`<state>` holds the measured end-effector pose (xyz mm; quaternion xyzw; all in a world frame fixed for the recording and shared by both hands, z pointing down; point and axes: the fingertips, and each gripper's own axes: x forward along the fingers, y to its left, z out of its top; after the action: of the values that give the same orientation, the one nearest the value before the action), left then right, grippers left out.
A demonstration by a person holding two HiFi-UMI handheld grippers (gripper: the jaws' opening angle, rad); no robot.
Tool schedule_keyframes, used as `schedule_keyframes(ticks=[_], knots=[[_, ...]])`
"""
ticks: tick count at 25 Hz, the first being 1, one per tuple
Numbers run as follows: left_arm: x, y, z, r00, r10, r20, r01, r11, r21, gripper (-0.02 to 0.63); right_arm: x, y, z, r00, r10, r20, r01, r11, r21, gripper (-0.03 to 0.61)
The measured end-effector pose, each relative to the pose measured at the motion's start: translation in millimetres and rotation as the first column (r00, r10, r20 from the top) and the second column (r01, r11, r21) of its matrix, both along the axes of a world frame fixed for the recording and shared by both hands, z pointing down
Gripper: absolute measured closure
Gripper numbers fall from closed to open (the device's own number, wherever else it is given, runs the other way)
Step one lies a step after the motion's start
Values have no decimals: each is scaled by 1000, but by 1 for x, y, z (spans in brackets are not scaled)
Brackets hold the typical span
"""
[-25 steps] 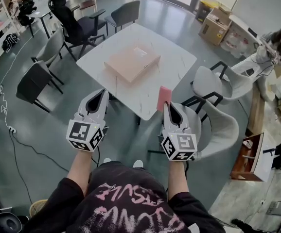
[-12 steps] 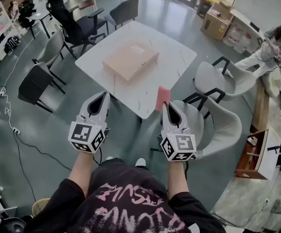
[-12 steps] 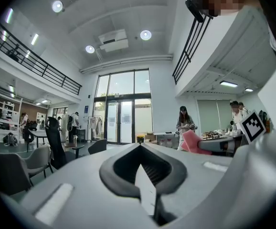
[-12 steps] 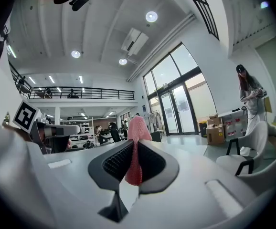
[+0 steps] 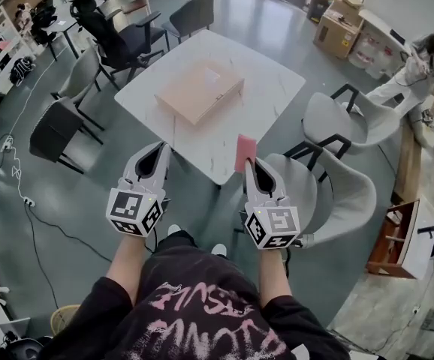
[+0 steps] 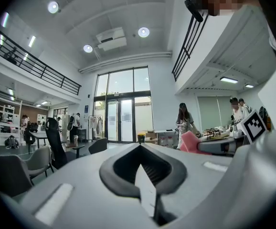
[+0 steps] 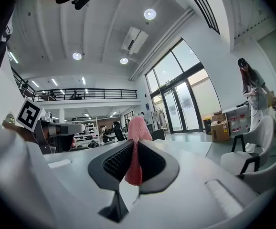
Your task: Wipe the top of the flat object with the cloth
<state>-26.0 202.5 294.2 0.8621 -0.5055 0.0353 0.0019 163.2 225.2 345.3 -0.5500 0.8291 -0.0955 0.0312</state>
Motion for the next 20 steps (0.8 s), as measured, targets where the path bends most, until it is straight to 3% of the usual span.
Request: schedule_keyframes(ticks=[20], knots=[[-7,-51,7,1000,21,-17,-21,1000,17,614,-11,-50,1,1000,1,-30,0,1000,11,529]])
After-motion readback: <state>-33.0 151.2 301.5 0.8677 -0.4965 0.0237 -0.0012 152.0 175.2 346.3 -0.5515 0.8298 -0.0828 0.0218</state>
